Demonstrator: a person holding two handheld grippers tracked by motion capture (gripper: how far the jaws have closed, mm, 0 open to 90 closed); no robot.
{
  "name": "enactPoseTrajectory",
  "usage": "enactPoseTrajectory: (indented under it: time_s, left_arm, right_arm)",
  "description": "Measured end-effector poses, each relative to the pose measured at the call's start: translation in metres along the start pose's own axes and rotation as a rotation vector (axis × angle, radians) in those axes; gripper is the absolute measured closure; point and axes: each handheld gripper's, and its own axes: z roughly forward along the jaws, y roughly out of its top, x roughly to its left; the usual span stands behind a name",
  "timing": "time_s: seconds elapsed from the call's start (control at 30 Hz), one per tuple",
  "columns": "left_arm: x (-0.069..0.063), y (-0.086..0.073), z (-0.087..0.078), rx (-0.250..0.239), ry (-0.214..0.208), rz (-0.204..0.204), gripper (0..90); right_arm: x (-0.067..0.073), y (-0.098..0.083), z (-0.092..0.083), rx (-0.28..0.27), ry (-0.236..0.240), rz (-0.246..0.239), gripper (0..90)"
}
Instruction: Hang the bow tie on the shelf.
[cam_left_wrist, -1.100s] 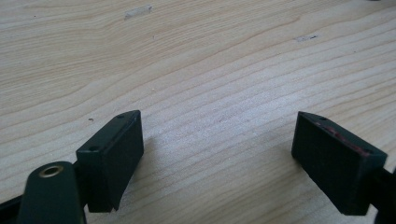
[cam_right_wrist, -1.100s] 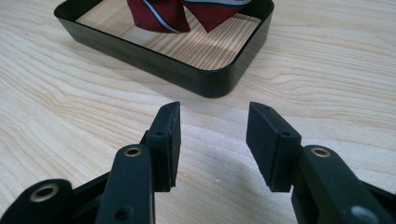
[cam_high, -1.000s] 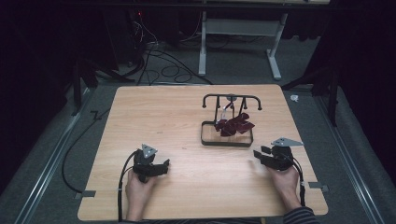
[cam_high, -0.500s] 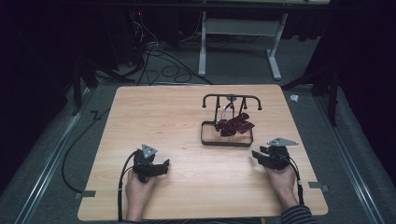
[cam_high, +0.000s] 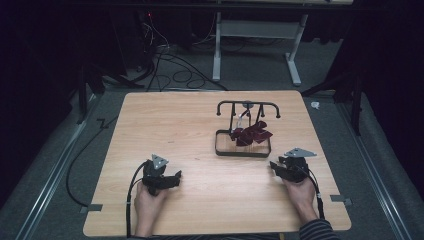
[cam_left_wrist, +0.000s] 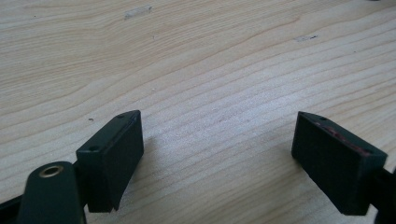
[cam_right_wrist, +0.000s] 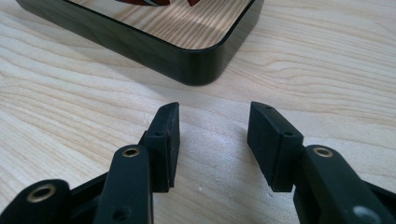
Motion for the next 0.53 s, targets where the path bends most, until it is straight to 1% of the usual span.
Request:
enactPoseTrajectory:
  time_s: [0.2, 0.53]
  left_arm:
    - [-0.0001, 0.0, 0.0, 0.0, -0.001, -0.001, 17.1]
    - [-0.0001, 0.0, 0.0, 0.0, -0.001, -0.001, 17.1]
  right_arm:
    - [0.0013, 0.0001, 0.0003, 0.005, -0.011, -0.015, 49.9]
    - [0.0013, 0.0001, 0.0006, 0.006, -0.014, -0.011, 48.6]
